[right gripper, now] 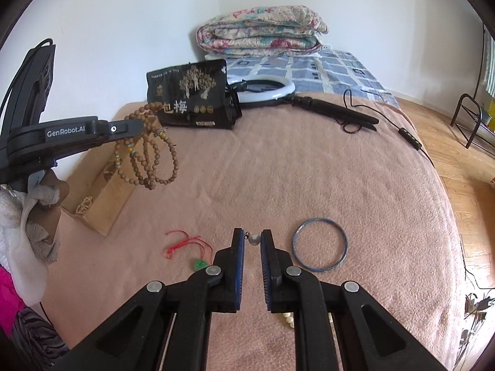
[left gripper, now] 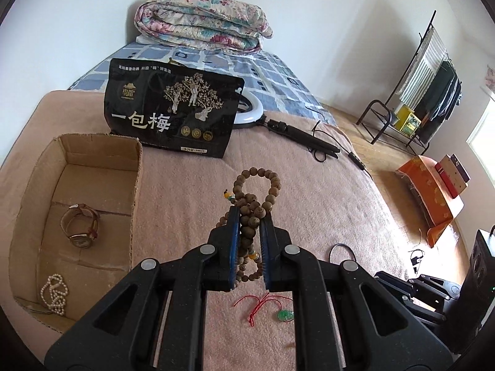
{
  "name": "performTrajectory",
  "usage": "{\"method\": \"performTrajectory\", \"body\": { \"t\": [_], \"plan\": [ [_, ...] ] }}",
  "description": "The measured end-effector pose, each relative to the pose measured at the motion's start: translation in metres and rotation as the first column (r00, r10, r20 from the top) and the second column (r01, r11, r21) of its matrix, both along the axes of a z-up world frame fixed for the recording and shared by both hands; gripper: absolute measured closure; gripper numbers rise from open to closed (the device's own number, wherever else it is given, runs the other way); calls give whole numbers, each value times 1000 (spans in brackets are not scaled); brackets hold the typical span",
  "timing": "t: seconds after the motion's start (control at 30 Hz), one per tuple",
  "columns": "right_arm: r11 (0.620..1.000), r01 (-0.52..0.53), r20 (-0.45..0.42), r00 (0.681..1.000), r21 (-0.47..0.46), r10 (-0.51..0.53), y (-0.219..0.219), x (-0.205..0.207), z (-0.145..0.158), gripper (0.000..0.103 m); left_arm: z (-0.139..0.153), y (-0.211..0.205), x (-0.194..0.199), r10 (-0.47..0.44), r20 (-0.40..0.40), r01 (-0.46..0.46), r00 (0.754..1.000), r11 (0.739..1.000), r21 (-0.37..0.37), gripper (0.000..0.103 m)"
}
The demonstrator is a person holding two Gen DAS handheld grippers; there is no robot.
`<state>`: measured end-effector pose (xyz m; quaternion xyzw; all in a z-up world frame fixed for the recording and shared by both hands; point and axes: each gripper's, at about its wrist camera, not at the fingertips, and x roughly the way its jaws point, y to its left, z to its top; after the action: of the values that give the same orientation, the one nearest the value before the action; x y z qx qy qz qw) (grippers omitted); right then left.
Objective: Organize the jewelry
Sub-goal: 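Carry the bead strand and the pearl over the cardboard box with both tools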
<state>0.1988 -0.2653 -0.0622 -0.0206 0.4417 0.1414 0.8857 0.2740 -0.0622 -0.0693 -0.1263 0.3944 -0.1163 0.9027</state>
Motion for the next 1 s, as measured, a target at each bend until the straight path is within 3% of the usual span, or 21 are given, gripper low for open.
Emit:
{"method": "performTrajectory", "body": {
  "t": [0.43, 1.0],
  "plan": [
    [995, -75, 74, 995, 66, 70, 68, -5, 37, 95, 29, 75, -20, 80, 54, -79, 995, 997, -9, 93],
    [962, -242, 65, 970, 127, 235, 189, -5, 28, 95, 21, 177, -28, 214, 28, -214, 976, 977, 2, 93]
  ]
}}
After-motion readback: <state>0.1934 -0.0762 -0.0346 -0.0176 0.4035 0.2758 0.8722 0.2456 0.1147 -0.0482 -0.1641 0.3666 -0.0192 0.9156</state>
